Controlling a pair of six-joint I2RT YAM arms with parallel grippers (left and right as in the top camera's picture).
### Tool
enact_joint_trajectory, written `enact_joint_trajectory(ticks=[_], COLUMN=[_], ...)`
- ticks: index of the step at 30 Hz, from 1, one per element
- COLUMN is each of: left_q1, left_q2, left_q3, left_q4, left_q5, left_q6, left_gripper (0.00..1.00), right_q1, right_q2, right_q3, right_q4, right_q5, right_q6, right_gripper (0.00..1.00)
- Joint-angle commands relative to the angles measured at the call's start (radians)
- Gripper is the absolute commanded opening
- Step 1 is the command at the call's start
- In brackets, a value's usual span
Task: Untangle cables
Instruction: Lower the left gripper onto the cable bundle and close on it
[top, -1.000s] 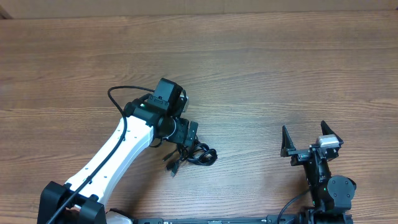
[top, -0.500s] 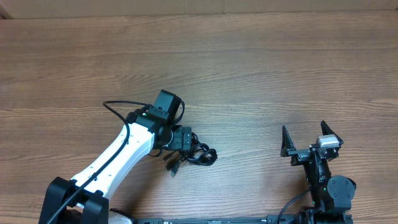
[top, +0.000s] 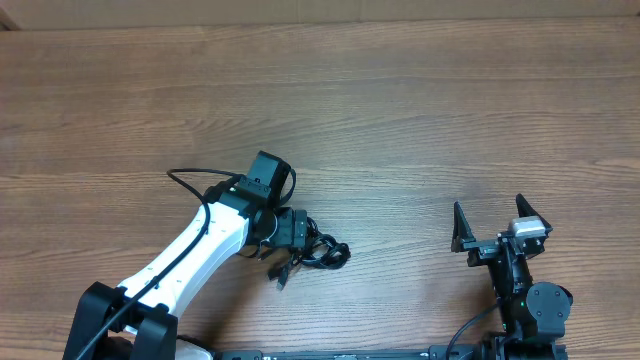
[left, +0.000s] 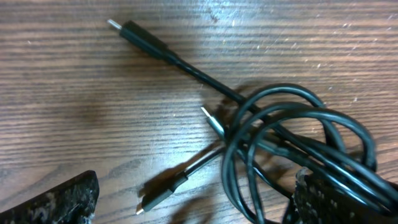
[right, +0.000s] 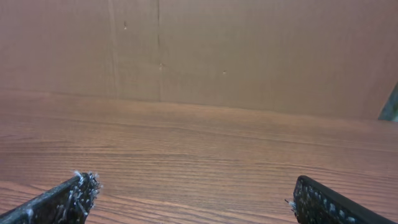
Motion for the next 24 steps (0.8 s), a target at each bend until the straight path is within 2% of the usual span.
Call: enact_joint_trajectory(ticks=[1,20,24], left_q1=[-0.003,-0.003,-0.003], left_q2=[0.006,0.006,0.006], left_q3=[-0.042,-0.102,-0.102], left_q4=[0.021,0.064,0.055], left_q5=[0.007,0.008,0.046], left_q6=[-0.015,-0.014,-0.014], left_gripper=[1.00,1.00,0.99], right_q1=[0.001,0.001,0.001], right_q2=[-0.002,-0.002,-0.002], right_q3=[-0.010,-0.010,-0.010], right_q4=[0.004,0.004,0.004], right_q5=[0.009,0.009,0.009], right_q6=[-0.004,-0.004,-0.004], right_gripper=[1.00,1.00,1.00])
